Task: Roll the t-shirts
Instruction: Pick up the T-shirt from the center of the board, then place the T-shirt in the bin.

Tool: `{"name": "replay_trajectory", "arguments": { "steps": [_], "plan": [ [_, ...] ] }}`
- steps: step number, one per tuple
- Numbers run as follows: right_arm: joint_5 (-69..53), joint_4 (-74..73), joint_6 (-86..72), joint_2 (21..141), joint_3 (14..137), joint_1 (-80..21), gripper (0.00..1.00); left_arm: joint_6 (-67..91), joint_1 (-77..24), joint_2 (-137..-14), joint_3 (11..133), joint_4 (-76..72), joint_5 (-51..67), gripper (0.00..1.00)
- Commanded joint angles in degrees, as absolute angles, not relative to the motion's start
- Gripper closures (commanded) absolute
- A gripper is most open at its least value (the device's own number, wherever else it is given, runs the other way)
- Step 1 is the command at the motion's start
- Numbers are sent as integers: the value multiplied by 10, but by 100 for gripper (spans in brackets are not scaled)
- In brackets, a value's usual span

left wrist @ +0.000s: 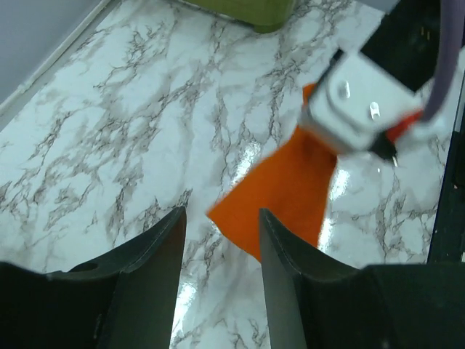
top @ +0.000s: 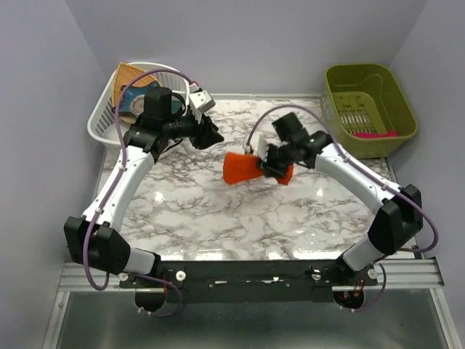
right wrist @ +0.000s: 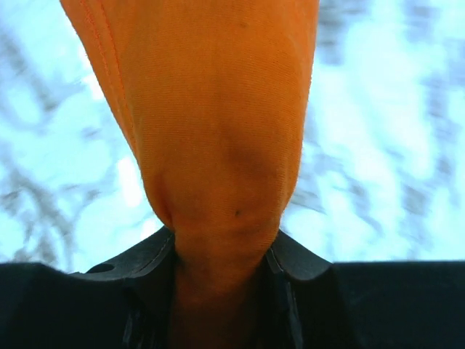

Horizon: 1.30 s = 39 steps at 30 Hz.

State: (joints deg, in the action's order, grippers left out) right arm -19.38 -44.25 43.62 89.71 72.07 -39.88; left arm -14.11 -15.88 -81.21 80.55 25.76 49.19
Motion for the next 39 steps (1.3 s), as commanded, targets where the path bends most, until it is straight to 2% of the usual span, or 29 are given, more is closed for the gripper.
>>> {"name": "replay_trajectory", "arguments": {
  "steps": [1, 9, 14, 19, 27, 32, 39],
  "plan": [
    [-152, -476, 382, 913, 889, -294, 100, -88, -158, -762, 756, 230, 436, 48],
    [-93, -403, 290, 996, 1064, -124, 100, -120, -159, -754, 751, 272, 413, 47],
    [-100, -357, 287, 1029, 1117, -56, 100, -170, -160, -787, 772, 328, 393, 47],
    [-89, -291, 296, 1021, 1081, -26, 100, -195, -164, -815, 766, 364, 357, 47],
    [-99, -244, 226, 1055, 1100, 30, 100, -240, -197, -902, 842, 496, 310, 48],
    [-89, -178, 220, 1056, 1059, 45, 100, -283, -200, -938, 884, 561, 294, 49],
    [-74, -189, 230, 1045, 1022, 65, 100, -276, -200, -1020, 972, 574, 289, 49]
  ]
}}
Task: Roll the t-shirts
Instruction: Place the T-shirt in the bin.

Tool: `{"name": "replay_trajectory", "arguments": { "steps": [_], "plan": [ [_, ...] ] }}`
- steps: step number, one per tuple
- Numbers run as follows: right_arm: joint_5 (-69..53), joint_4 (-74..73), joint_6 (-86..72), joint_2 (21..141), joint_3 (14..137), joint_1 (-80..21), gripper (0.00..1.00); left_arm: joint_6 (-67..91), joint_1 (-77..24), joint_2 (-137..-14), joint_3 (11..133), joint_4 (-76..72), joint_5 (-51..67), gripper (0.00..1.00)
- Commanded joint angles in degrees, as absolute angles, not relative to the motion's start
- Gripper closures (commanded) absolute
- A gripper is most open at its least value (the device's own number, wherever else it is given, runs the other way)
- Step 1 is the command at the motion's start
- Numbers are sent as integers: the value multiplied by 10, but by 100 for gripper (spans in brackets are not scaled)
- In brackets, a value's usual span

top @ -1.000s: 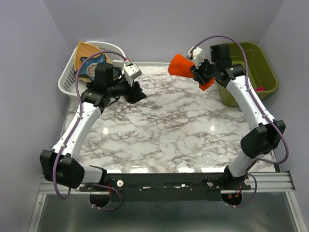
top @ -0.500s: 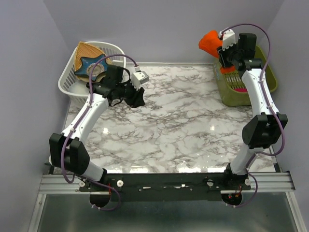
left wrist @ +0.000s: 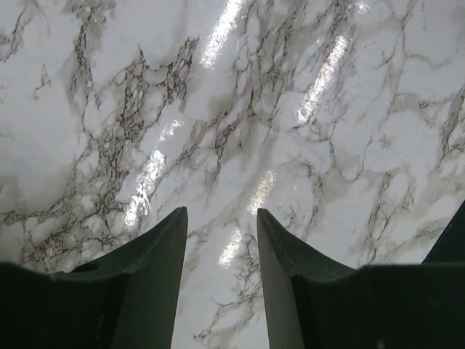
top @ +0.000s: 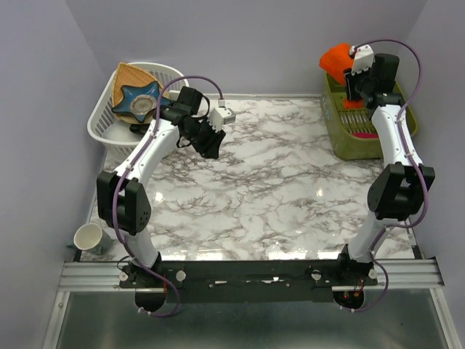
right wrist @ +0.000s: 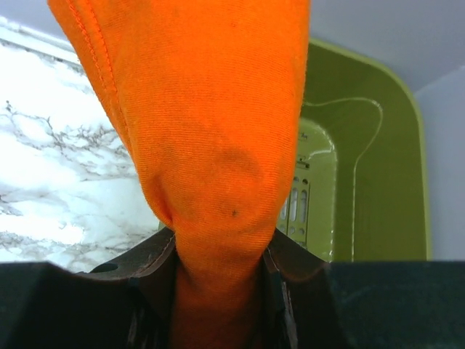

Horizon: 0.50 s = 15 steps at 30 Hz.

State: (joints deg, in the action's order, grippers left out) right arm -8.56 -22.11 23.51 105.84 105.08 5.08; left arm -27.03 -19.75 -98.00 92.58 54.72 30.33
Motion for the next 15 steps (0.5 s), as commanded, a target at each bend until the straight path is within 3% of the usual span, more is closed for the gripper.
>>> {"name": "replay_trajectory", "arguments": {
  "steps": [1, 7, 15],
  "plan": [
    [-75, -191, 231, 1037, 1001, 68, 100, -272, -200, -1033, 977, 570, 294, 49],
    [-75, -206, 245, 986, 926, 84, 100, -256, -200, -1034, 976, 536, 316, 49],
    [-60, -256, 250, 975, 890, 100, 100, -243, -200, -959, 870, 475, 364, 49]
  ]
}}
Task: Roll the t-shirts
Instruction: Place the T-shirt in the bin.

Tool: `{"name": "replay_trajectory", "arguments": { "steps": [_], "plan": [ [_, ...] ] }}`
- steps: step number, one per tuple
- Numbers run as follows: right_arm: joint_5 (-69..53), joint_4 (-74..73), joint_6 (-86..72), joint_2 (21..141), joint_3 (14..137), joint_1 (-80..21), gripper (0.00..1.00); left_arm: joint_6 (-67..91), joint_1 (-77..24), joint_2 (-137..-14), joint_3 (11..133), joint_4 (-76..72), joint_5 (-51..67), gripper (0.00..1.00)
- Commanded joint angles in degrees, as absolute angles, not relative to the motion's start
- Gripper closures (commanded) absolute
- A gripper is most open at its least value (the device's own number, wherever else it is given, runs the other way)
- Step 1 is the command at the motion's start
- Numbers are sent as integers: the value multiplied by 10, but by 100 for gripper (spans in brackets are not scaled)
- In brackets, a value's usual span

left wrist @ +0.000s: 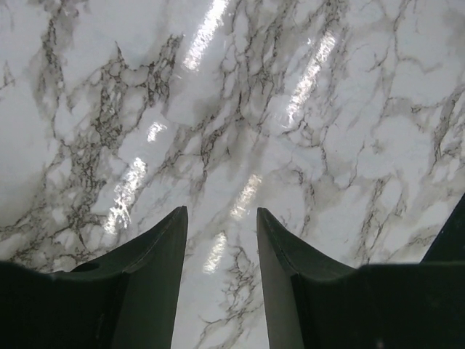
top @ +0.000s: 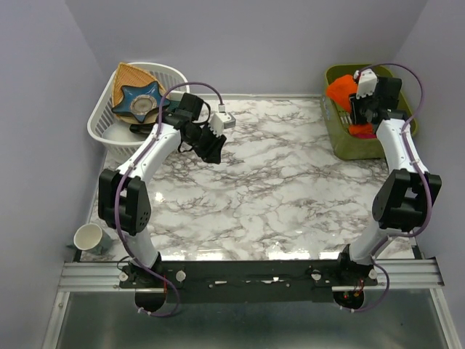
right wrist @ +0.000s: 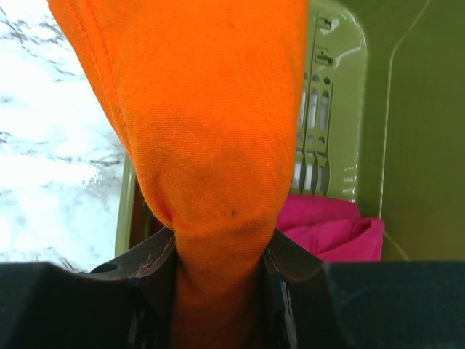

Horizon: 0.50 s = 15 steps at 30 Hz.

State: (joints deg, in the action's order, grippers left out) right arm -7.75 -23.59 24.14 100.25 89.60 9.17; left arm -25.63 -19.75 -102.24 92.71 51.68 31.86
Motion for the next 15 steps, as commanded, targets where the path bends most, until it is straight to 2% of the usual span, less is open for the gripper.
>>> {"name": "replay_trajectory", "arguments": {
  "steps": [1, 7, 15],
  "plan": [
    [-59, -261, 250, 978, 890, 100, 100, -243, -200, -941, 859, 468, 366, 49],
    [-59, -295, 237, 1020, 925, 103, 100, -222, -200, -867, 770, 406, 365, 49],
    [-120, -420, 191, 1073, 1005, 99, 100, -198, -200, -805, 690, 344, 351, 49]
  ]
}}
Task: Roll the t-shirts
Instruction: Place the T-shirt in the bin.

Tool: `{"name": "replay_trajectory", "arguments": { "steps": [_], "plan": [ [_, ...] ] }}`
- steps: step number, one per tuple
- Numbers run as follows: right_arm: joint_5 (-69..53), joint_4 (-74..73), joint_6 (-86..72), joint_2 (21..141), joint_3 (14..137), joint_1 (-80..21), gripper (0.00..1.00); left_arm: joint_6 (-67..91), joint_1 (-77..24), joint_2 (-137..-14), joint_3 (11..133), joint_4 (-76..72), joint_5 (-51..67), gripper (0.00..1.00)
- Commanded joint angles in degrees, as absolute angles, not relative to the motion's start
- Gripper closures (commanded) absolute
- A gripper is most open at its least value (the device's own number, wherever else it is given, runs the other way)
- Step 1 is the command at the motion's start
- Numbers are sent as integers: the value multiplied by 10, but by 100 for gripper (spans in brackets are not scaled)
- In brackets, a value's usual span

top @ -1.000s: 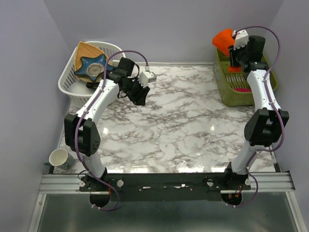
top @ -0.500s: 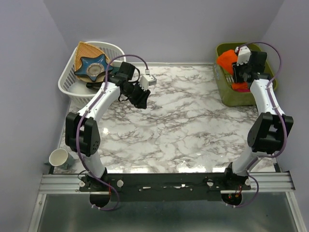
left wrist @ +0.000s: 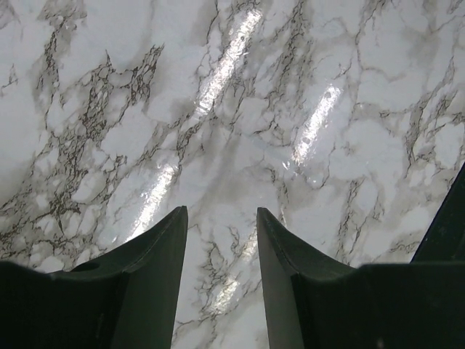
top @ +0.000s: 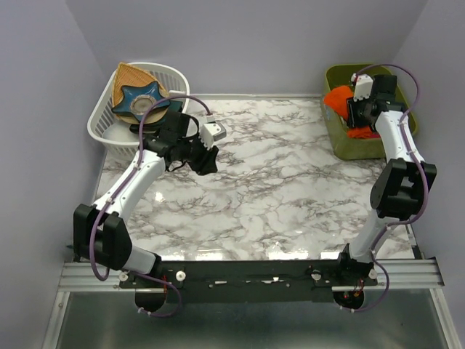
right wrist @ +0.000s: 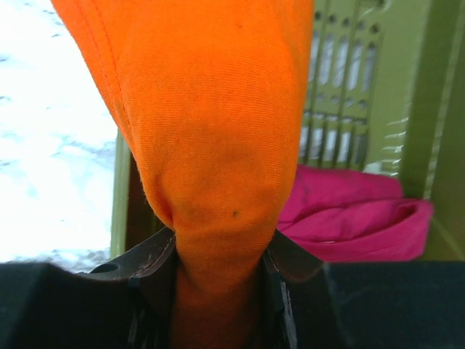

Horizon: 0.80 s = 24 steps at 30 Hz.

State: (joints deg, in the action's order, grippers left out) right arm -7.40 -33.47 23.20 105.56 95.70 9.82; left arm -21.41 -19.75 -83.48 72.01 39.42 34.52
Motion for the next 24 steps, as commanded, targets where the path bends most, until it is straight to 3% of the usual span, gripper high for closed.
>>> {"name": "replay_trajectory", "arguments": {
  "steps": [1, 8, 13, 19, 24],
  "plan": [
    [-127, -431, 189, 1080, 1007, 98, 100, -199, -200, -799, 686, 343, 350, 49],
    [-208, -482, 160, 1074, 997, 38, 100, -204, -200, -784, 680, 346, 352, 49],
    [-285, -468, 50, 1087, 1014, 2, 100, -199, -200, -787, 673, 338, 359, 49],
    [-312, -446, -6, 1183, 1185, -11, 99, -199, -201, -804, 692, 339, 359, 48],
    [-251, -512, 123, 1254, 1337, -3, 100, -206, -202, -816, 708, 345, 353, 48]
  ]
}}
